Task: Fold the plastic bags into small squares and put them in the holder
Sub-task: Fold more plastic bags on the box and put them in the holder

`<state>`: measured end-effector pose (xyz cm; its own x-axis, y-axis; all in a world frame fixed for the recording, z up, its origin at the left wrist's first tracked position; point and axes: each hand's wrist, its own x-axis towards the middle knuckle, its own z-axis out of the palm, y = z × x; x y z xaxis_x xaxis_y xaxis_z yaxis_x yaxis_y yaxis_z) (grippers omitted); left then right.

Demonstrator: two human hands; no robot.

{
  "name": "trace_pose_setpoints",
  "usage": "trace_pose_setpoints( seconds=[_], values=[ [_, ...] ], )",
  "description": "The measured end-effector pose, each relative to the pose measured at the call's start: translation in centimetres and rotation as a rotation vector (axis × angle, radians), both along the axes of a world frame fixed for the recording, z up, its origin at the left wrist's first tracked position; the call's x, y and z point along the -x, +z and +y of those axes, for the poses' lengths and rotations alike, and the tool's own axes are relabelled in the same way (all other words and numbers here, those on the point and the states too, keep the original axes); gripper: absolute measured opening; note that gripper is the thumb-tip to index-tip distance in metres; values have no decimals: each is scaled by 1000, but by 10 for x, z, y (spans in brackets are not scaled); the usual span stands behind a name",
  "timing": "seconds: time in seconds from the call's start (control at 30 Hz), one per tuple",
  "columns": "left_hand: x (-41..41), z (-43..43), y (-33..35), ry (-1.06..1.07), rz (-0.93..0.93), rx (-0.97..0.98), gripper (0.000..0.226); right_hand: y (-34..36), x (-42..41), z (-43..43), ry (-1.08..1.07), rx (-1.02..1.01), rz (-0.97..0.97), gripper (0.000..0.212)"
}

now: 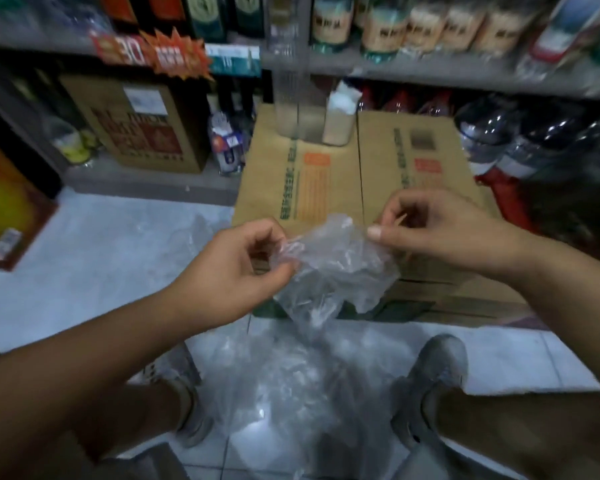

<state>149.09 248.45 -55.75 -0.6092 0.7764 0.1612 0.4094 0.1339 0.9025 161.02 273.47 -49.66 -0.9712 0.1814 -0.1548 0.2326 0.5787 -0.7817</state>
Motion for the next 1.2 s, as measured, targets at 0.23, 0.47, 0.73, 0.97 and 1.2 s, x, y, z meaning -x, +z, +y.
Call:
trace_pose_setpoints(
  seconds=[0.23, 0.47, 0.73, 0.97, 1.2],
  values=[
    [11, 40, 42, 41, 295, -35, 12, 25, 36, -9, -192, 221, 181, 26],
    [33, 75, 60, -43, 29, 13, 58, 29, 54, 15, -317, 451, 364, 4],
    [54, 108, 57, -144, -272, 89, 118, 20, 65, 22, -363, 793, 318, 20],
    [53, 126, 60, 68, -387, 12, 89, 13, 69, 27, -422, 781, 293, 4],
    [51, 120, 55, 161, 17, 134, 34, 6, 75, 23, -427, 436, 430, 5]
  ],
)
